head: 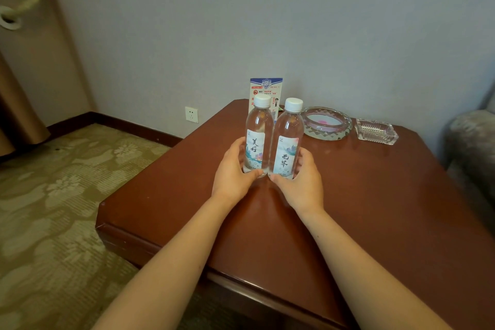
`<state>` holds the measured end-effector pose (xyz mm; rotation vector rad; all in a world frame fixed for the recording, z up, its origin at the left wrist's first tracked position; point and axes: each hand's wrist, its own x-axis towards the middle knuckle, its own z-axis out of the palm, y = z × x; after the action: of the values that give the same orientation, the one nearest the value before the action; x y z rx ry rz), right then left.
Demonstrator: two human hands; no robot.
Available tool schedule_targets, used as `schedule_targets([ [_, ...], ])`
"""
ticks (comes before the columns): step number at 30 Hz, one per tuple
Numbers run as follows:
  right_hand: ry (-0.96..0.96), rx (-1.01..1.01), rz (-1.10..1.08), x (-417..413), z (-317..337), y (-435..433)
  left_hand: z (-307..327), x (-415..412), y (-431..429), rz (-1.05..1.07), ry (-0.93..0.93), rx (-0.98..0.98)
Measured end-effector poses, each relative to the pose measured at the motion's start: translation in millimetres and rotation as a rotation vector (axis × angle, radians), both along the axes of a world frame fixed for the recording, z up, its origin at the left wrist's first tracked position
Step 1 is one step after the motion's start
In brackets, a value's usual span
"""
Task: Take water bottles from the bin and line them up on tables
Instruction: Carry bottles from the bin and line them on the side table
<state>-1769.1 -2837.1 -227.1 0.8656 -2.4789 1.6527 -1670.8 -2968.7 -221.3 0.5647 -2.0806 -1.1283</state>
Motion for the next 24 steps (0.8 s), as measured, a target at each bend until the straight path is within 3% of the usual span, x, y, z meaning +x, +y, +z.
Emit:
schedule_targets([
  [11, 0.011, 0.094, -0.02, 19, 13, 12, 11, 10, 12, 0.103, -0.075, -0.087],
  [15, 0.12, 0.299, -0.016, 32, 17, 34, 9, 33, 26, 0.167, -0.264, -0.285],
  [20, 0.212, 0.519, 0.071, 44, 15, 65, 1, 66, 42, 0.103, -0.592, -0.513],
  [24, 0.279, 0.625, 0.138, 51, 17, 76, 6, 71, 46, 0.057, -0.646, -0.541],
])
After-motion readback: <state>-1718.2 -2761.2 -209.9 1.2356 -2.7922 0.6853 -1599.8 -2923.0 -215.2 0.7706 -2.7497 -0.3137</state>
